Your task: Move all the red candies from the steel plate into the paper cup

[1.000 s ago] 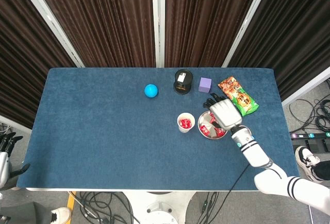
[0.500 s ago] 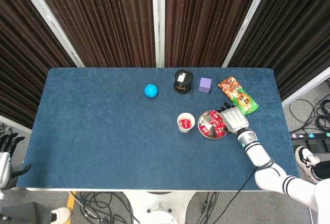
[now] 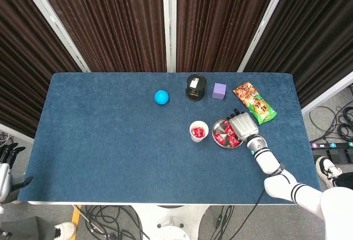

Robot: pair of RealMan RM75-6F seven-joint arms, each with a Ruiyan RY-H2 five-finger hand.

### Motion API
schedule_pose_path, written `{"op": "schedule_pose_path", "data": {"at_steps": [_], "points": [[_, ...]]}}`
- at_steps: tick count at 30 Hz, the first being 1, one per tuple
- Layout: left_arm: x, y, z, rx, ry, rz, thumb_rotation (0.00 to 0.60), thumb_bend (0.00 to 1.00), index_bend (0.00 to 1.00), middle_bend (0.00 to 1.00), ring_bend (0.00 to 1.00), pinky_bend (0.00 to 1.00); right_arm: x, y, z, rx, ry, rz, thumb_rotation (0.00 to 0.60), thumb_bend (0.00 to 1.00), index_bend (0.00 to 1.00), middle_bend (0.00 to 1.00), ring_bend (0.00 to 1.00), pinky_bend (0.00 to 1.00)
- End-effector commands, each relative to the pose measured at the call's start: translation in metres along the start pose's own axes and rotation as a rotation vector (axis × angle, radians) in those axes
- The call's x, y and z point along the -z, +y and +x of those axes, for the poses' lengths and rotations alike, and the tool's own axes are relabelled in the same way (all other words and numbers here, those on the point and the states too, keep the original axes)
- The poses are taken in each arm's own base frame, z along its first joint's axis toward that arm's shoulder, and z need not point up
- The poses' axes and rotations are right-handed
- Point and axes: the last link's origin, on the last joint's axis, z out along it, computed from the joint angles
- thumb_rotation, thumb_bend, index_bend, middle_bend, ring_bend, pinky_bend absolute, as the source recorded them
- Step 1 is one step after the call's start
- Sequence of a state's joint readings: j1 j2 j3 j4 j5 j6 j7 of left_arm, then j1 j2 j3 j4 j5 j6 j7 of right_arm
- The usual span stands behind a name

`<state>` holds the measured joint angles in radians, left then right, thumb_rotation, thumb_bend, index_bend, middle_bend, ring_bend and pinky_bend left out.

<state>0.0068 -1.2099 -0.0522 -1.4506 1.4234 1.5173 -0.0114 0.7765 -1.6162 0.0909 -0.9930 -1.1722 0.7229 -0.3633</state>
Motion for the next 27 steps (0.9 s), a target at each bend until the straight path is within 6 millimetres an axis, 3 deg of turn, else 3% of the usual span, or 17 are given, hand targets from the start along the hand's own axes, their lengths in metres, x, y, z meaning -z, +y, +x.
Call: {"op": "schedule_pose_path", "data": {"at_steps": [1, 13, 27], "points": [[0.0006, -0.0009, -0.0006, 0.002, 0.000, 0.003, 0.600, 0.00, 0.29, 0.25, 0.14, 0.21, -0.0014, -0.0023, 0.0002, 0.007, 0.003, 0.003, 0.600, 0.18, 0.35, 0.32, 0.14, 0.37], [-0.0002, -0.0028, -0.0023, 0.007, -0.001, 0.004, 0.600, 0.00, 0.29, 0.25, 0.14, 0.21, -0.0008, -0.0096, 0.0046, 0.030, 0.044, 0.023, 0.600, 0.23, 0.46, 0.41, 0.19, 0.39], [0.0016, -0.0042, -0.0032, 0.022, -0.006, 0.003, 0.600, 0.00, 0.29, 0.25, 0.14, 0.21, 0.0056, -0.0092, -0.0011, 0.066, 0.030, 0.024, 0.600, 0.23, 0.47, 0.40, 0.19, 0.39]]}}
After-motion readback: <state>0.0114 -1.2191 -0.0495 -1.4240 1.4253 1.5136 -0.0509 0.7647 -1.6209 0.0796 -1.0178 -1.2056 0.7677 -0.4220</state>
